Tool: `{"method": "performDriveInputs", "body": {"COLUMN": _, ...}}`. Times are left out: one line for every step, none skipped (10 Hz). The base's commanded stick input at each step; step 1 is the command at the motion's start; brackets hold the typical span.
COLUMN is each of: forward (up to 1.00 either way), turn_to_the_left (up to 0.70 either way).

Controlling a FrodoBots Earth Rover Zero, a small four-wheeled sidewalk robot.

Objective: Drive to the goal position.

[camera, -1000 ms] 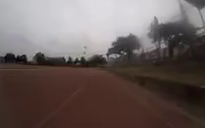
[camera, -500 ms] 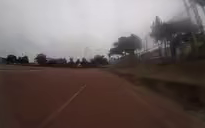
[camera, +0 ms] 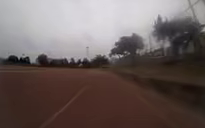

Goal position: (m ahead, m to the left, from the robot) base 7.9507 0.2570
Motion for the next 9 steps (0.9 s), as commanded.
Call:
{"method": "performDriveInputs", "body": {"forward": 1.00, "turn_to_the_left": -0.28}}
{"method": "performDriveInputs", "body": {"forward": 1.00, "turn_to_the_left": -0.12}}
{"method": "performDriveInputs", "body": {"forward": 1.00, "turn_to_the_left": 0.00}}
{"method": "performDriveInputs", "body": {"forward": 1.00, "turn_to_the_left": 0.00}}
{"method": "performDriveInputs", "body": {"forward": 1.00, "turn_to_the_left": 0.00}}
{"method": "performDriveInputs", "body": {"forward": 1.00, "turn_to_the_left": 0.00}}
{"method": "performDriveInputs", "body": {"forward": 1.00, "turn_to_the_left": 0.00}}
{"method": "performDriveInputs", "body": {"forward": 1.00, "turn_to_the_left": 0.00}}
{"method": "performDriveInputs", "body": {"forward": 1.00, "turn_to_the_left": 0.00}}
